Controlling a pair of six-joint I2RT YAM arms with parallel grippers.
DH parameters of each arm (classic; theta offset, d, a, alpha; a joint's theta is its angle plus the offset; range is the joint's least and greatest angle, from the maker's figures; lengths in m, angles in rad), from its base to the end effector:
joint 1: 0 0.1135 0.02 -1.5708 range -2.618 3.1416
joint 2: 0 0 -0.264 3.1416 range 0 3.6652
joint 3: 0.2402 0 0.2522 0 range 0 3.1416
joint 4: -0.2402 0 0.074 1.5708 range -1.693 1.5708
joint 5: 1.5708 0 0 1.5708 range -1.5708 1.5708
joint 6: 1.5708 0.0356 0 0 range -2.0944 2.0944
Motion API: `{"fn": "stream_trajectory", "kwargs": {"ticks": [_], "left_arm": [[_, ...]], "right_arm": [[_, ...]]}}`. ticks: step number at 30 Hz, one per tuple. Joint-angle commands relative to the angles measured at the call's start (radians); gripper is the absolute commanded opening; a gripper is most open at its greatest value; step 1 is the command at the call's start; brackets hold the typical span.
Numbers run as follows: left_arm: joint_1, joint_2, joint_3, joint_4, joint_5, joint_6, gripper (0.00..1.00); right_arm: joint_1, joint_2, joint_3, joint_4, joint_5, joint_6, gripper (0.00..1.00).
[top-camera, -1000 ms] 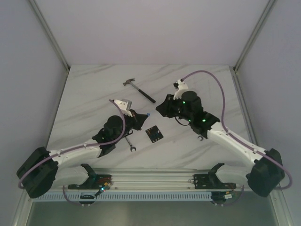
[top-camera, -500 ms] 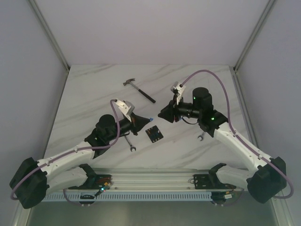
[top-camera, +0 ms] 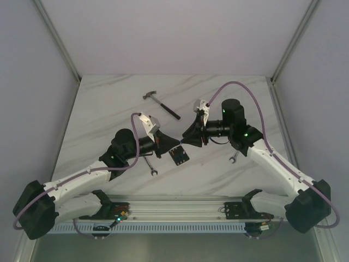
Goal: Snap on the fuse box
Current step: Pick up the fuse from the center of the board.
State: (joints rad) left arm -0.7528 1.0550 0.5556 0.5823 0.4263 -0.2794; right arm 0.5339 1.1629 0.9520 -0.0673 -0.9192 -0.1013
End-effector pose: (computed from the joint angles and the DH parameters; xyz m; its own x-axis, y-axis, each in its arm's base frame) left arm 0.1648 -0.1746 0.2873 -0.1965 -0.1600 -0.9674 0.9041 0.3523 -0.2419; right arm 0.2088 0.1563 0.3370 -0.1374 -0.1525 -0.9787 -0.9857 0.1182 0.1200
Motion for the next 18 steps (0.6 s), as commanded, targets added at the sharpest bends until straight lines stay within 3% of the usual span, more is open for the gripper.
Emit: {"fn": "stream_trajectory", "kwargs": {"ticks": [1,18], "left_arm": [[0.002,0.013,0.032,0.073,0.075,-0.022,0.00],[0.003,0.014,0.026,0.098,0.093,-0.047,0.00]], "right_arm": [[0.000,0.006,0.039,-0.028,-0.064,-0.049,0.38],[0.000,0.016,0.030,-0.057,-0.121,-0.102,0.14]]}}
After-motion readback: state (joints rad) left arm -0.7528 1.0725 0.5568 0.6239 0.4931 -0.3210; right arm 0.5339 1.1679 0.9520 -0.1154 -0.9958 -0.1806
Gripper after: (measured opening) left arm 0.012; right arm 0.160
